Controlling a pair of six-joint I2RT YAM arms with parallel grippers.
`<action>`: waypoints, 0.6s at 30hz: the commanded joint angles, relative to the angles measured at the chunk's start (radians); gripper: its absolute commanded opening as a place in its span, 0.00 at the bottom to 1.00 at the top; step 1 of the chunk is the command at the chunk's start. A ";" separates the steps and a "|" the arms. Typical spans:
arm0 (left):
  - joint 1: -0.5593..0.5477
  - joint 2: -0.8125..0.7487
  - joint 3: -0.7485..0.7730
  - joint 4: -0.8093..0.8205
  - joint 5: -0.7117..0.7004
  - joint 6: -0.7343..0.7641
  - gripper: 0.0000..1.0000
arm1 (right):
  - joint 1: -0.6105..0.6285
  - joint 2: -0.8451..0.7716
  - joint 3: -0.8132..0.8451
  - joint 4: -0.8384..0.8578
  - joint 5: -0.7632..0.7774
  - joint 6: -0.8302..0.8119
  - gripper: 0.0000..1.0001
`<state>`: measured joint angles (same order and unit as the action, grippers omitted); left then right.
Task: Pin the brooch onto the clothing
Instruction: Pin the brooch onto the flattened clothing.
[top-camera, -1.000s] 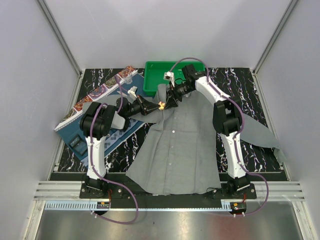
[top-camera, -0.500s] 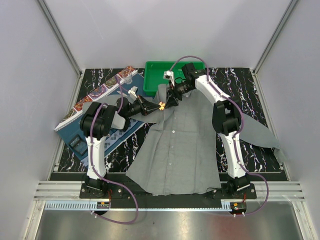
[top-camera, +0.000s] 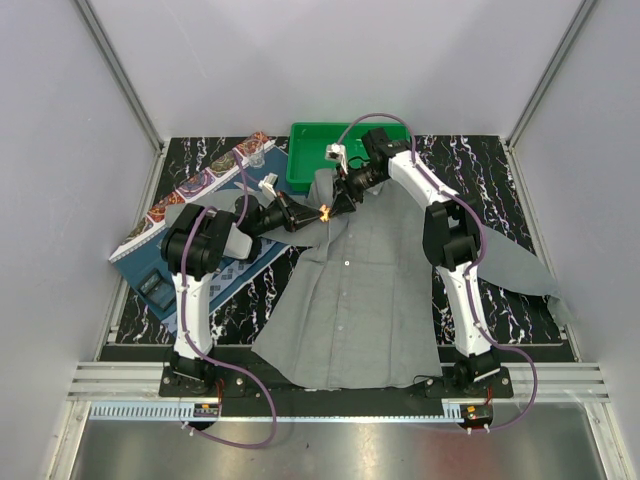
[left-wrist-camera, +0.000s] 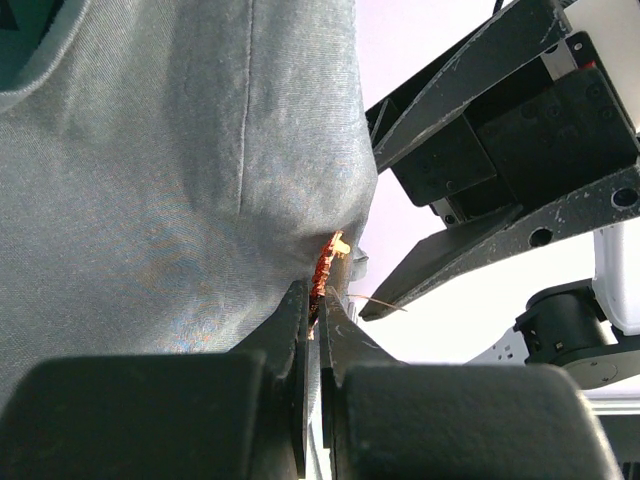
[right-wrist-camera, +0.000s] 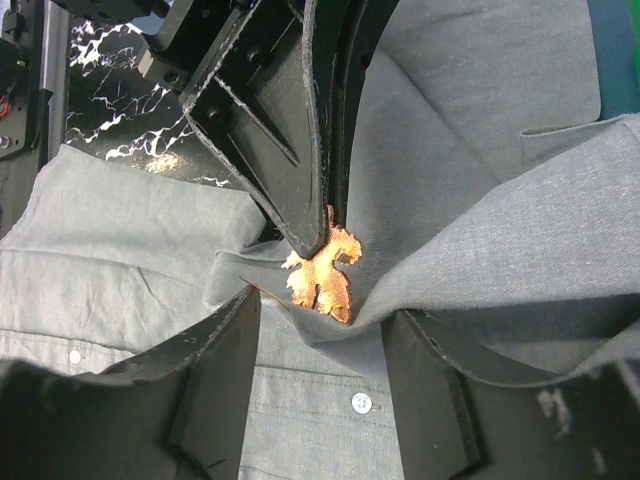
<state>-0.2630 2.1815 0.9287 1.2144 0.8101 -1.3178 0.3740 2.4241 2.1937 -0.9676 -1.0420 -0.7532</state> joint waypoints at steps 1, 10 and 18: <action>-0.005 -0.020 0.018 0.451 0.023 0.008 0.00 | 0.014 0.010 0.051 -0.005 -0.043 0.000 0.54; -0.012 -0.026 0.016 0.451 0.026 0.014 0.00 | 0.016 0.024 0.066 -0.013 -0.039 0.005 0.42; -0.016 -0.032 0.018 0.451 0.027 0.022 0.00 | 0.019 0.032 0.074 -0.017 -0.016 0.014 0.32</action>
<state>-0.2718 2.1815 0.9287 1.2144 0.8150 -1.3087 0.3744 2.4458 2.2185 -0.9752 -1.0412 -0.7498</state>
